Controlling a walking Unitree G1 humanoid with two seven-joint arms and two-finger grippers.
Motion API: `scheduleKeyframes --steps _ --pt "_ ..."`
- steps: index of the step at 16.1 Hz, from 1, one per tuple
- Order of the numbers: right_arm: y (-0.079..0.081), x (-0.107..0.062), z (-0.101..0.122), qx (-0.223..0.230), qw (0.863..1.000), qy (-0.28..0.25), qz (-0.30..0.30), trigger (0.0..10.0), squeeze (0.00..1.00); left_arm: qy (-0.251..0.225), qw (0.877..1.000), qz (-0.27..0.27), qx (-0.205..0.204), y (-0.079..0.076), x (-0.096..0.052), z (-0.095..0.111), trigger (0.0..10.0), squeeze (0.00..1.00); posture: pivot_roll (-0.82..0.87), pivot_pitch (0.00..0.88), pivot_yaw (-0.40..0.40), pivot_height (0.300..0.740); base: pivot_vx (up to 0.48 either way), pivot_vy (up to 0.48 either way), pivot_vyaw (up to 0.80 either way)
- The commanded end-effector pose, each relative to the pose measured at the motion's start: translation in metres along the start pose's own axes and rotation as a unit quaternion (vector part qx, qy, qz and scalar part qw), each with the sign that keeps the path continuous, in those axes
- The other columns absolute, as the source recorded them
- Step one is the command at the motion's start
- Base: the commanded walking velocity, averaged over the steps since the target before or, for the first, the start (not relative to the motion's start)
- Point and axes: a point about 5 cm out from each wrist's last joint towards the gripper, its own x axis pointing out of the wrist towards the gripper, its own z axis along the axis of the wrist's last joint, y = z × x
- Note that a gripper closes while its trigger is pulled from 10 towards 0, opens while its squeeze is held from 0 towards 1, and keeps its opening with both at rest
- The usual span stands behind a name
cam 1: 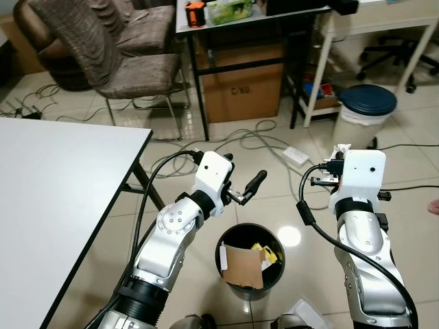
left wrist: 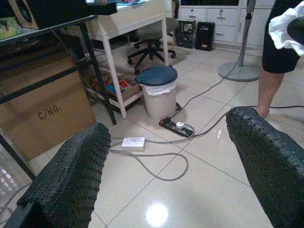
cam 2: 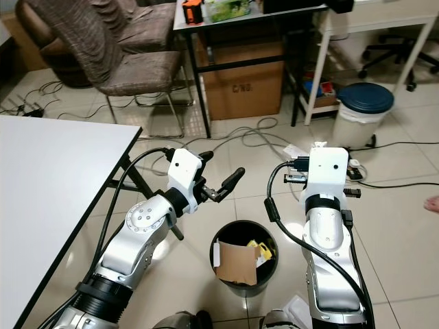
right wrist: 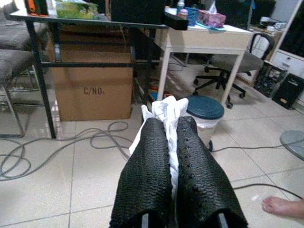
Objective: Picking trash to rubbish bin
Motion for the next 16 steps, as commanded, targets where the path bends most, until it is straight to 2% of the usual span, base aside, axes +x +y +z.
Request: scheduleKeyframes --steps 1,16 --pt "0.0021 0.0000 0.0017 0.005 1.000 -0.005 0.002 10.0 0.00 0.001 1.000 -0.007 0.005 0.0003 -0.0021 -0.0007 10.0 0.00 -0.16 0.132 0.131 0.740 0.000 0.000 0.00" --pt "0.0045 -0.0017 -0.0003 0.004 1.000 -0.003 0.000 10.0 0.00 0.007 1.000 -0.010 0.010 -0.0009 -0.0054 -0.0028 10.0 0.00 -0.15 0.147 0.140 0.740 0.429 0.000 0.00"
